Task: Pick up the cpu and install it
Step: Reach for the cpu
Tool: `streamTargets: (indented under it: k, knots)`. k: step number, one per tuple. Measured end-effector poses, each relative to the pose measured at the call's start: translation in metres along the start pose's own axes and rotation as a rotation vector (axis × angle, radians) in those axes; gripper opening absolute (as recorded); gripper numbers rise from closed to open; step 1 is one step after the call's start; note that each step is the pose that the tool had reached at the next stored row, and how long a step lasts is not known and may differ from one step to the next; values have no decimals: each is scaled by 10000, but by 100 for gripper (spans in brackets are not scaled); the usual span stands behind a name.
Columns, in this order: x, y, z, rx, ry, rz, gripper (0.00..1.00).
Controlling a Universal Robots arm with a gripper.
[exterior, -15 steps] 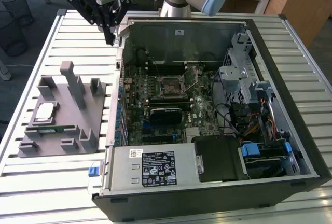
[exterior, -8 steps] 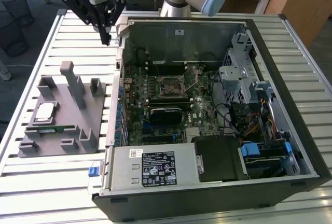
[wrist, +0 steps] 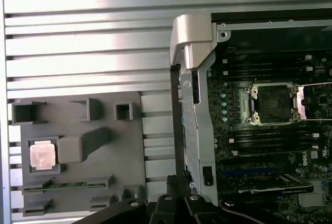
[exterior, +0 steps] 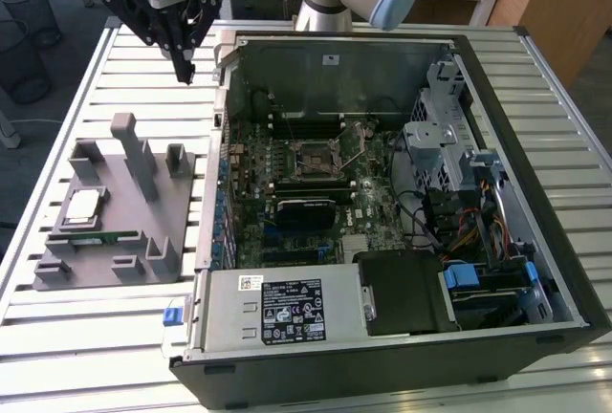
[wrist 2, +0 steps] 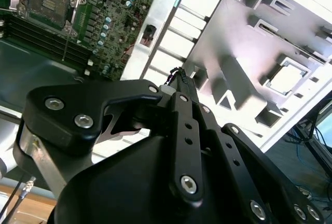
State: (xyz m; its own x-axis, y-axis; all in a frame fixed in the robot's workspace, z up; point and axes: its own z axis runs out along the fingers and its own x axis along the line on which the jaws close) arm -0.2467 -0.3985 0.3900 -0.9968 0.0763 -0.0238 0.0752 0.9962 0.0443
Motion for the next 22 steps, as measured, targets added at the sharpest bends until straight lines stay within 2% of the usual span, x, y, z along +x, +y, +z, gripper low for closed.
streamTargets:
  k: [16, 22]
  knots:
    - [251, -18, -1, 1, 1, -1, 11]
    - [382, -28, 0, 0, 0, -1, 11]
